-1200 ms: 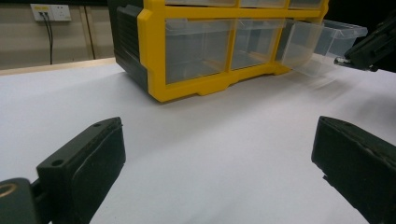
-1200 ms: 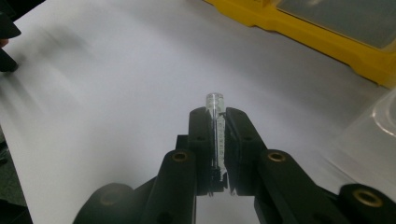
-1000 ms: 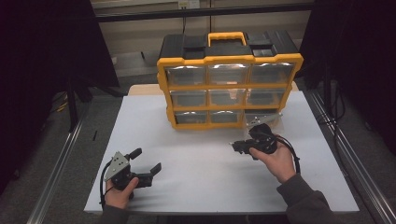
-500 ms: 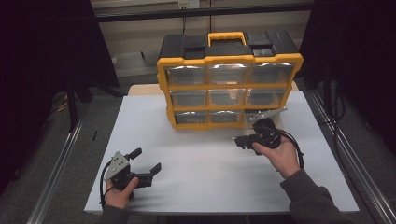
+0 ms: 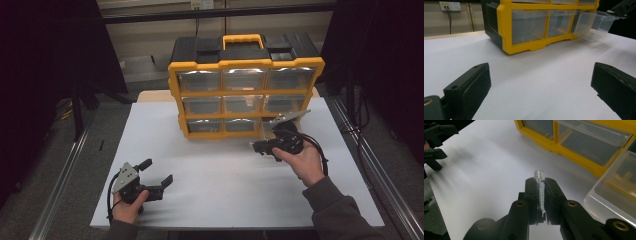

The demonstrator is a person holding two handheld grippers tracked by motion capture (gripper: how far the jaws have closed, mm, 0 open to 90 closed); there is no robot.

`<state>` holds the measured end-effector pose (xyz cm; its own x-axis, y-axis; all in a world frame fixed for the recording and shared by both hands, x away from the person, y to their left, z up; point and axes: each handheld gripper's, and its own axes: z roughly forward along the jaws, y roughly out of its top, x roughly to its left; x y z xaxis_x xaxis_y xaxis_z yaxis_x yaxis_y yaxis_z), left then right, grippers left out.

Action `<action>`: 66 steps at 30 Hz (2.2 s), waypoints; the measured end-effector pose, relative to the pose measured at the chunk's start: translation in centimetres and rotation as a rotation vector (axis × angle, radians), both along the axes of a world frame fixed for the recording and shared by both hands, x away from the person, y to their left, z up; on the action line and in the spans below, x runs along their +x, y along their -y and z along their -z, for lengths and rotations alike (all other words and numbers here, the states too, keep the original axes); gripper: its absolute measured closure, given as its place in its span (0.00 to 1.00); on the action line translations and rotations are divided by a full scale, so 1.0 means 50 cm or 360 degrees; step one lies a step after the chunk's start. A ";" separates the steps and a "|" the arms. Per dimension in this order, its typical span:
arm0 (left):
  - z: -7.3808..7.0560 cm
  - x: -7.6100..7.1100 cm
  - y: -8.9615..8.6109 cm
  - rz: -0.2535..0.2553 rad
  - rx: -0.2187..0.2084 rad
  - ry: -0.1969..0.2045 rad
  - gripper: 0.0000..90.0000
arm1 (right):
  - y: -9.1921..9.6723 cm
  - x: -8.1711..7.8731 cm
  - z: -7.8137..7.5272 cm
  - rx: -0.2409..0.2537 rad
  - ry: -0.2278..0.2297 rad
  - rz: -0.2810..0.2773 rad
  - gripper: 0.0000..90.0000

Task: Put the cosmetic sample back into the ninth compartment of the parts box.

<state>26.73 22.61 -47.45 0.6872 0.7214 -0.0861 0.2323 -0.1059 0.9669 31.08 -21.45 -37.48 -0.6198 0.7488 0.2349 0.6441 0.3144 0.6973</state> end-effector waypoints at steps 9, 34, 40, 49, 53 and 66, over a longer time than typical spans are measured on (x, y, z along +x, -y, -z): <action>0.000 0.000 -0.001 0.0001 0.0004 0.0002 0.03 | 0.010 0.008 -0.018 0.0005 0.0024 0.0014 0.91; 0.001 0.001 -0.001 -0.0001 -0.0005 -0.0001 0.03 | 0.049 0.031 -0.040 -0.0023 0.0049 0.0108 0.91; 0.001 0.001 -0.001 -0.0005 0.0000 -0.0002 0.03 | 0.056 0.037 -0.040 -0.0033 0.0057 0.0132 0.91; 0.000 0.000 -0.001 -0.0020 -0.0015 -0.0008 0.03 | 0.064 0.043 -0.037 -0.0054 0.0071 0.0164 0.91; 0.001 0.001 -0.001 -0.0011 -0.0012 -0.0003 0.03 | 0.068 0.046 -0.036 -0.0058 0.0073 0.0166 0.91; 0.000 0.001 -0.001 -0.0017 -0.0027 0.0004 0.03 | 0.078 0.060 -0.028 -0.0079 0.0080 0.0198 0.91</action>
